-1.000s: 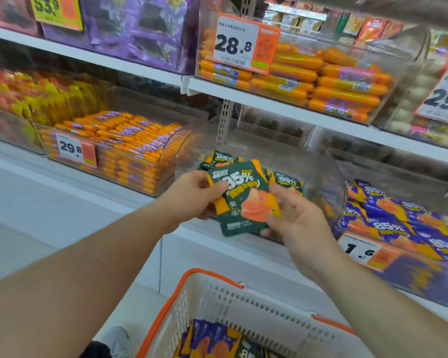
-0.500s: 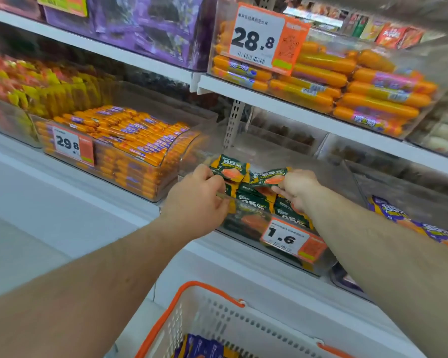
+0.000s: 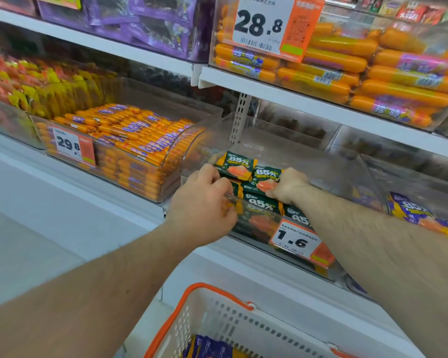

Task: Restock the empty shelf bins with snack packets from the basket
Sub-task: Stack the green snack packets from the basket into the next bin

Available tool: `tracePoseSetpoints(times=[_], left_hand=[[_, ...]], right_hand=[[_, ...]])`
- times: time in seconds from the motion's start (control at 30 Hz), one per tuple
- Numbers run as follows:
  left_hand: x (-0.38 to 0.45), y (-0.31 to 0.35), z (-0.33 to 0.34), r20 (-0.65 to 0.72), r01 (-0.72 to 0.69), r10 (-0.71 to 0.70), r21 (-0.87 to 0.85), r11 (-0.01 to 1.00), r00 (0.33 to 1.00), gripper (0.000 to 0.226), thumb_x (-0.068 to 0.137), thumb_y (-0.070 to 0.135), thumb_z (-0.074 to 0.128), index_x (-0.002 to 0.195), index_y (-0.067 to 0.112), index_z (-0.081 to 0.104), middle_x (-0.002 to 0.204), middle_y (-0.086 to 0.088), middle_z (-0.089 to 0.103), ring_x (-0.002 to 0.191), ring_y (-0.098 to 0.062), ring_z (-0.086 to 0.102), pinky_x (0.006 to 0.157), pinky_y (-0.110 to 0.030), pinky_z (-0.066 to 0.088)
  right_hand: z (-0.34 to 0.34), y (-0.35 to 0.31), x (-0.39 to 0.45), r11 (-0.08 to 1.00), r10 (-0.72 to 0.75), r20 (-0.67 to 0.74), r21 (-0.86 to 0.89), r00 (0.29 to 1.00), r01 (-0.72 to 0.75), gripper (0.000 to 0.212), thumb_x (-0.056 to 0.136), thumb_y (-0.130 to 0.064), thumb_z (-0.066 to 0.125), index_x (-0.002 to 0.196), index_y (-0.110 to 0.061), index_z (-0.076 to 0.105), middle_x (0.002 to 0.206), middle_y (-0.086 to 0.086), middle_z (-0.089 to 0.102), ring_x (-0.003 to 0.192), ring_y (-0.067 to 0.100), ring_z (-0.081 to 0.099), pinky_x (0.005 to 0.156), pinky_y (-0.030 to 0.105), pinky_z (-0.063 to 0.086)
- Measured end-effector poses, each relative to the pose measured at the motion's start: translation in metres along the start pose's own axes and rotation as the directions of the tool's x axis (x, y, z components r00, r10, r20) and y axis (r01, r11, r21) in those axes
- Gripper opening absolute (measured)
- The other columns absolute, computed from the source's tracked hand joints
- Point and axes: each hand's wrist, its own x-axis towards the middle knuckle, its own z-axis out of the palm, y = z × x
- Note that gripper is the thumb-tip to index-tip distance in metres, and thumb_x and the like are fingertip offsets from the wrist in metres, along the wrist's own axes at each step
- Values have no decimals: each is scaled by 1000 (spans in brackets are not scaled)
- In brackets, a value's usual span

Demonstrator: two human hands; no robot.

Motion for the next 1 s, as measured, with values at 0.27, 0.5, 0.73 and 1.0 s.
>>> tracePoseSetpoints(times=[0.27,0.5,0.73,1.0], left_hand=[[1,0,0,4,-5,5,-1,1000,1000,26,68,33,61,87,16,67,90,-3,48,78,-26,53,53,-27,37],[1,-1,1,10,-37,37,-6,999,999,26,68,29,70,90,16,66,92,-4,47,80,-25,52,54,-27,35],[-4,10,-8,-44,-171,166,-172,970,985,19,71,22,62,82,22,46,86,6,44,65,-19,45,47,-30,40],[-40,20,10,913,-80,60,-30,996,404,12,86,34,61,78,34,53,81,17,53,87,-14,56,79,-30,48]], right_hand=[[5,-1,5,997,-39,21,-60,999,40,52,71,-60,75,85,-14,54,82,2,59,69,17,57,51,27,41],[6,-2,6,997,-28,-9,-79,1000,27,50,77,-59,70,92,-12,58,80,3,59,68,17,57,52,27,44],[-17,-5,-29,995,-91,-142,26,986,96,40,84,-50,66,86,-11,63,79,1,61,72,21,60,60,27,49],[32,20,-148,637,-575,-781,-238,245,733,10,78,-12,62,70,-5,63,74,12,56,70,32,51,62,39,39]])
